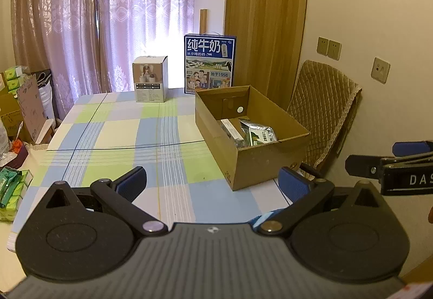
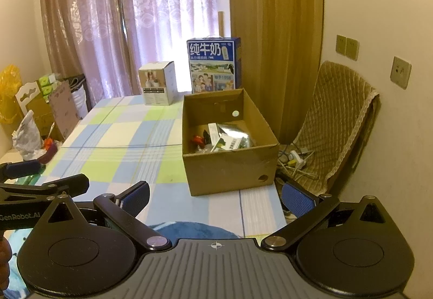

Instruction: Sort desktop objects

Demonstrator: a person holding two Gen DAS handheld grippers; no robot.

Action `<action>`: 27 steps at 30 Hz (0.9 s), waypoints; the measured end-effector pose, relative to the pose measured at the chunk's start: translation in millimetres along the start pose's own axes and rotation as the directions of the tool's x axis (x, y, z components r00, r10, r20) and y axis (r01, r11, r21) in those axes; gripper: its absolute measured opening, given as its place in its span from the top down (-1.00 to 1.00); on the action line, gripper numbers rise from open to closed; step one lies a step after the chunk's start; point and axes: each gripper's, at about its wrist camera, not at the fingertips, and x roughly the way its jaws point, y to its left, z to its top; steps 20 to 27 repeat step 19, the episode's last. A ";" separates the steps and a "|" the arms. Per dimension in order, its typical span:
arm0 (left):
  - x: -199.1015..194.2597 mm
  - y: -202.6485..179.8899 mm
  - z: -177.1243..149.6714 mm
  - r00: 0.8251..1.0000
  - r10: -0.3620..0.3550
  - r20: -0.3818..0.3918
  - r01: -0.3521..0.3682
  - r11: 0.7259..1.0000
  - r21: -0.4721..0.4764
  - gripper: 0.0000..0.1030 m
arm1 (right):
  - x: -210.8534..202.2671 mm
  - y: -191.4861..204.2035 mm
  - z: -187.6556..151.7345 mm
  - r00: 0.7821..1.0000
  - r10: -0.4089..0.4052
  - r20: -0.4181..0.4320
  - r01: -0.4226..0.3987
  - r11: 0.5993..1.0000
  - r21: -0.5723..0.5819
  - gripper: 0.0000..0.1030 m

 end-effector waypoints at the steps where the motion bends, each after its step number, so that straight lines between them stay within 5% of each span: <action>1: 0.7 0.1 -0.4 1.000 0.001 -0.002 -0.001 1.000 0.000 -0.98 | 0.3 -0.3 -0.6 1.000 0.000 0.000 0.000 1.000 0.001 -0.96; 27: 14.1 4.1 -12.2 1.000 0.006 -0.003 -0.006 1.000 0.006 -0.98 | 11.6 -2.9 -9.6 1.000 0.002 -0.024 -0.002 1.000 0.020 -0.97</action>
